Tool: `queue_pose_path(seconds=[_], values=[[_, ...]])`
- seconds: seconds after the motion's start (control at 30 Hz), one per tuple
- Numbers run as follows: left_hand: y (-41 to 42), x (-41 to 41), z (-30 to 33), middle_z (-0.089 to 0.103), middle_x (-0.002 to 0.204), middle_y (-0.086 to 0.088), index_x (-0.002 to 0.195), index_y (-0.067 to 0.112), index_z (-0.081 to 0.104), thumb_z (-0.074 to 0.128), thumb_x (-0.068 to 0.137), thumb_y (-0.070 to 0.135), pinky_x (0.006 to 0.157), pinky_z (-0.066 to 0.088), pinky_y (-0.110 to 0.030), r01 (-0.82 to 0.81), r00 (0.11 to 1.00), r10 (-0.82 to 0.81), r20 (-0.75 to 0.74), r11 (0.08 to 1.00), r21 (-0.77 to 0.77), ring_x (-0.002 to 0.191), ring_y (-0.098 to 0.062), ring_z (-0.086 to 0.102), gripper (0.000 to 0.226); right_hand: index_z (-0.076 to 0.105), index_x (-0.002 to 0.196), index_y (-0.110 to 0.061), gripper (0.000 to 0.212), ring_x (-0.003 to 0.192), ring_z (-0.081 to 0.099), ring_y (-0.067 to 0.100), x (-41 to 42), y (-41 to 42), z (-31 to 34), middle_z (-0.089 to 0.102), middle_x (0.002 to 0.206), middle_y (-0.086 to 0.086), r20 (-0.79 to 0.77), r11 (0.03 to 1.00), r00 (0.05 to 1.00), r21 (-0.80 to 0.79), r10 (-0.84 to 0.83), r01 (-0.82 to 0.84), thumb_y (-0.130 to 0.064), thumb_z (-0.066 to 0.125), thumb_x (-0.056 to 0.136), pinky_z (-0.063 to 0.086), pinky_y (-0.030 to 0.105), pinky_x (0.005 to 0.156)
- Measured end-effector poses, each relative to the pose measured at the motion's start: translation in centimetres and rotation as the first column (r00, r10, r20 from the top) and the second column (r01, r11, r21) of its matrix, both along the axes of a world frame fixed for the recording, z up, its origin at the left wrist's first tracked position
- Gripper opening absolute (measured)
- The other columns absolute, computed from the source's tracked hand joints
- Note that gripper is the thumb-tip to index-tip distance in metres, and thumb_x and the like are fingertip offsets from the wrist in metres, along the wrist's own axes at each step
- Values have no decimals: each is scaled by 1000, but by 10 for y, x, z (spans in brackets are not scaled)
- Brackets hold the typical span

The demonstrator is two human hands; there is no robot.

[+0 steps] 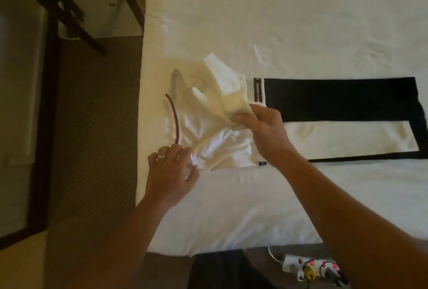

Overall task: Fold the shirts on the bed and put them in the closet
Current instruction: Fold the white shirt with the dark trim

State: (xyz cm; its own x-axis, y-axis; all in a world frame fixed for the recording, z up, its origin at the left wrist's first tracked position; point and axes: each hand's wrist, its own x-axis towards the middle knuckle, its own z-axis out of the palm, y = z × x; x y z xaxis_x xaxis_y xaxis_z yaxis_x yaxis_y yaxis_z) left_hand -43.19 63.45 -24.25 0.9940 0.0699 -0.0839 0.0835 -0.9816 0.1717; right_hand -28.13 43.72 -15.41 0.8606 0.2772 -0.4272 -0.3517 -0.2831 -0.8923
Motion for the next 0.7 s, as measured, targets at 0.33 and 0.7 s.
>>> queue_pose_path(seconds=[0.33, 0.7], values=[[1, -45, 1, 54, 142, -3, 140, 17, 54, 60, 93, 39, 90, 44, -51, 25, 992, -9, -129, 993, 118, 123, -34, 52, 52, 69, 115, -26, 24, 137, 41, 9, -132, -70, -52, 62, 132, -16, -52, 540, 688, -578, 724, -612, -32, 54, 97, 14, 36, 109], [15, -40, -4, 58, 141, -2, 148, 32, 43, 67, 94, 26, 103, 37, -48, -208, 941, 136, -310, 954, -215, 140, -27, 37, 60, 77, 93, -8, 10, 102, 62, 24, -114, -40, -46, 70, 106, 7, -407, 738, 702, -91, 585, -668, -12, 74, 84, 46, 29, 89]])
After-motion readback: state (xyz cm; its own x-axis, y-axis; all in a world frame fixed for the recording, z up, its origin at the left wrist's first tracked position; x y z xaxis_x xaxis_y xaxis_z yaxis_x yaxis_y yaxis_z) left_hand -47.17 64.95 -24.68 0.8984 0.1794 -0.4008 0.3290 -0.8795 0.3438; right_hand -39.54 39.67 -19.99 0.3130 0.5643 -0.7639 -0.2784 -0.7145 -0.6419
